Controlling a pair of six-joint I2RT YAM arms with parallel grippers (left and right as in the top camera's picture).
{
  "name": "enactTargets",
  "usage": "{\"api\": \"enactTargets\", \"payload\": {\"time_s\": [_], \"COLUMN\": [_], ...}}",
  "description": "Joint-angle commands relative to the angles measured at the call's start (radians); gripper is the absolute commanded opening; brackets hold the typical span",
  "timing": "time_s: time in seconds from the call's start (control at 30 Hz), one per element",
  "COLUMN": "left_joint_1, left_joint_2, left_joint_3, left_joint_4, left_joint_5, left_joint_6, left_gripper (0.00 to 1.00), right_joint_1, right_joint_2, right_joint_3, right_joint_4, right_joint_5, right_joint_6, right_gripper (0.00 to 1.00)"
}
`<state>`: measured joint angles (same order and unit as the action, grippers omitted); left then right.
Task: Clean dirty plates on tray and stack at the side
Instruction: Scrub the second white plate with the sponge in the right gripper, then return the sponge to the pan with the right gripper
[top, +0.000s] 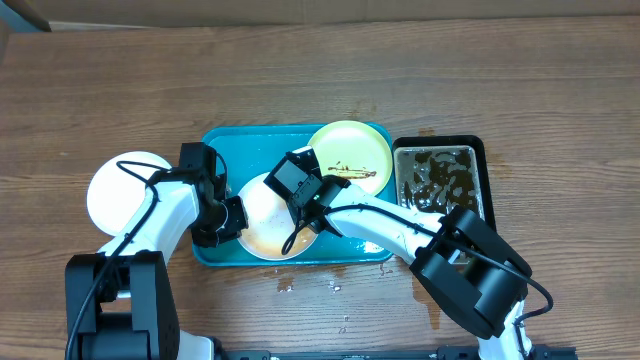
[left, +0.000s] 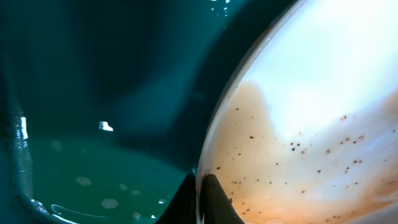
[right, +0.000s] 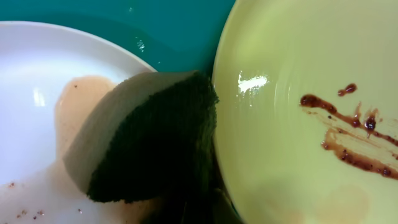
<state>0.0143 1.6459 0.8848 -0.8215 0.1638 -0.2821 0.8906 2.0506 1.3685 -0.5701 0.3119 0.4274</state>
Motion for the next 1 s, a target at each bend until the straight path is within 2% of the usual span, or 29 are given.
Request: {"api": "enactTargets", "payload": {"time_s": [0.0,0.13,0.3,0.73,0.9,0.97], "left_joint_1": [-0.003,-0.003,-0.003,0.000,0.000,-0.002], "left_joint_2": [-0.003,-0.003,-0.003,-0.058,-0.138,-0.171], "left_joint_3": [-0.018,-0.018,-0.018,0.040,0.111,0.133], "left_joint_4": [-0.017,-0.017,-0.017,-0.049,-0.098,-0.113], "left_joint_5": [-0.041,-0.041,-0.041,-0.045,-0.120,-0.145], "left_joint_6": [0.016,0.016,0.017,0.017,0.024,0.029], "left_gripper": [0.04,0.04,0.04,0.04,0.04,0.04], "right_joint_1": [-0.030,-0.030,-0.030,-0.061,-0.161,-0.212], "right_joint_2": [-0.015,-0.077,-0.168,-0.303,-0.306,-0.306], "right_joint_3": [0.018,0.028,0.028,0.028,0.028,0.028], "right_joint_4": [-0.018,-0.026,-0.072,-0.379,-0.491,-0.512], "right_joint_5": [0.130,0.104,-0.050,-0.112,-0.109,-0.131], "right_joint_6": [0.023,0.022,0.021,0.022,0.130,0.130], "right_gripper": [0.04,0.04,0.04,0.04,0.04,0.04]}}
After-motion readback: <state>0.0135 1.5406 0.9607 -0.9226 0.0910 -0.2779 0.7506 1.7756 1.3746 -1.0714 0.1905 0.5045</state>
